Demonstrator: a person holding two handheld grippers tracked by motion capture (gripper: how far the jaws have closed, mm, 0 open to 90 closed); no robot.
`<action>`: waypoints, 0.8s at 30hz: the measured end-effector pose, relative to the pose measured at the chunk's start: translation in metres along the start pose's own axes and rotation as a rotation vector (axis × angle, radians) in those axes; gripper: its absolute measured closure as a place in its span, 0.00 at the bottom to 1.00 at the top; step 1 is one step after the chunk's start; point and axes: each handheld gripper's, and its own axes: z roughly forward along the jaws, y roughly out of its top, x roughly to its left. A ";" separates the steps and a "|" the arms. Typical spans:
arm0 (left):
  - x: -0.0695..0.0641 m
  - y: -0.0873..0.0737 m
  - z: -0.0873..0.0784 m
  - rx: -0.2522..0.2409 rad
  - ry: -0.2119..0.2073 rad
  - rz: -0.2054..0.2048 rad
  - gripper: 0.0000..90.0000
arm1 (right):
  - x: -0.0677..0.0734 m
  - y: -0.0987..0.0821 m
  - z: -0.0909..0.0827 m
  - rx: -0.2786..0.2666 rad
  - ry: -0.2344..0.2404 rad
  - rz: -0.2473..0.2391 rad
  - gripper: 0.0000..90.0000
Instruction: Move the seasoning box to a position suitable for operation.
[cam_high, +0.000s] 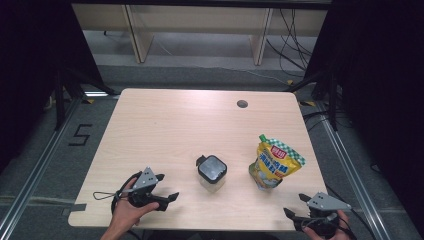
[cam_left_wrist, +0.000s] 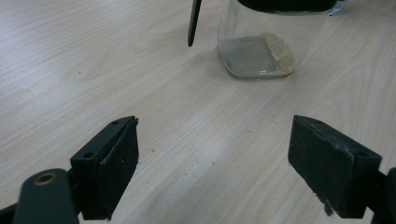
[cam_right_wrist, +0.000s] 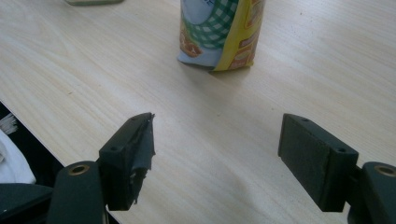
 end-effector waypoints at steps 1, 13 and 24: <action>0.001 0.000 0.000 -0.004 0.002 0.002 0.18 | 0.001 0.000 0.000 0.001 0.001 0.007 0.31; 0.002 0.008 0.000 -0.031 0.000 -0.052 0.20 | -0.001 -0.001 -0.001 -0.012 -0.004 -0.021 0.33; 0.002 0.049 0.004 -0.097 0.006 -0.038 0.25 | 0.001 -0.001 -0.001 -0.005 0.016 -0.008 0.33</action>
